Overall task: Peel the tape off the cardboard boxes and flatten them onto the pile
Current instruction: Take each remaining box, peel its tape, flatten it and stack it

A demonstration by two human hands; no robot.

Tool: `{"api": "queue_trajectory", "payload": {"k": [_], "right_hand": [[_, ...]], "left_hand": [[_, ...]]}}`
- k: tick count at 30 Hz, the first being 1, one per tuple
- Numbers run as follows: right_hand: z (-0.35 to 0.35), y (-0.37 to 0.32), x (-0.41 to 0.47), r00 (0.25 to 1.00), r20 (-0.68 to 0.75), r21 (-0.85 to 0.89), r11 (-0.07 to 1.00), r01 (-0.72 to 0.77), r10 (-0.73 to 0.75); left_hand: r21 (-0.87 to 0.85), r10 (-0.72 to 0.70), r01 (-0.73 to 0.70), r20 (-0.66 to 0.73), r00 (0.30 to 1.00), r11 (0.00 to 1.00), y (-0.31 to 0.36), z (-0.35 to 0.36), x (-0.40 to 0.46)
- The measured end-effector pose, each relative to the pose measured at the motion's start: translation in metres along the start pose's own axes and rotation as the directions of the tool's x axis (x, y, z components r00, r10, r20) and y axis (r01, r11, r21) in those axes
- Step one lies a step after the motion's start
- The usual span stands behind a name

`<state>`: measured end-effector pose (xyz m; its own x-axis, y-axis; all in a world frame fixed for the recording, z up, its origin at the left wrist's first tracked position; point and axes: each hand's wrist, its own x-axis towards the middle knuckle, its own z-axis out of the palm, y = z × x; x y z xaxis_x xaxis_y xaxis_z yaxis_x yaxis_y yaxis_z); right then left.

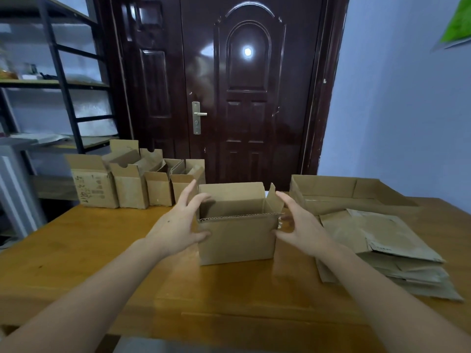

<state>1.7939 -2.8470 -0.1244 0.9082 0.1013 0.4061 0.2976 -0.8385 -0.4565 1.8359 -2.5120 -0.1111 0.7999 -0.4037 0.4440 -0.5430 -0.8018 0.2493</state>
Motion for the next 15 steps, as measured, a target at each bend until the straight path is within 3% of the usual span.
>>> {"api": "queue_trajectory", "payload": {"k": [2,6,10,13,15], "right_hand": [[0.0,0.003,0.0,0.997,-0.034,0.078,0.995,-0.061,0.064],[0.006,0.004,-0.007,0.973,0.009,0.209,0.951,-0.228,0.231],[0.022,0.006,-0.01,0.926,0.083,0.388,0.844,-0.37,0.368],[0.028,-0.001,-0.002,0.872,0.056,0.546,0.716,-0.434,0.486],[0.025,-0.008,0.005,0.857,0.044,0.561,0.697,-0.447,0.514]], "left_hand": [[0.091,0.0,0.008,-0.091,0.996,0.996,-0.002,0.002,-0.001],[0.058,-0.109,0.12,-0.168,0.98,0.991,-0.011,0.009,-0.01],[-0.012,-0.236,0.236,-0.075,0.969,0.972,-0.014,0.023,-0.025],[-0.106,-0.297,0.295,-0.001,0.955,0.949,-0.018,0.03,-0.028],[-0.238,-0.341,0.341,0.043,0.939,0.909,-0.019,0.023,-0.025]]}}
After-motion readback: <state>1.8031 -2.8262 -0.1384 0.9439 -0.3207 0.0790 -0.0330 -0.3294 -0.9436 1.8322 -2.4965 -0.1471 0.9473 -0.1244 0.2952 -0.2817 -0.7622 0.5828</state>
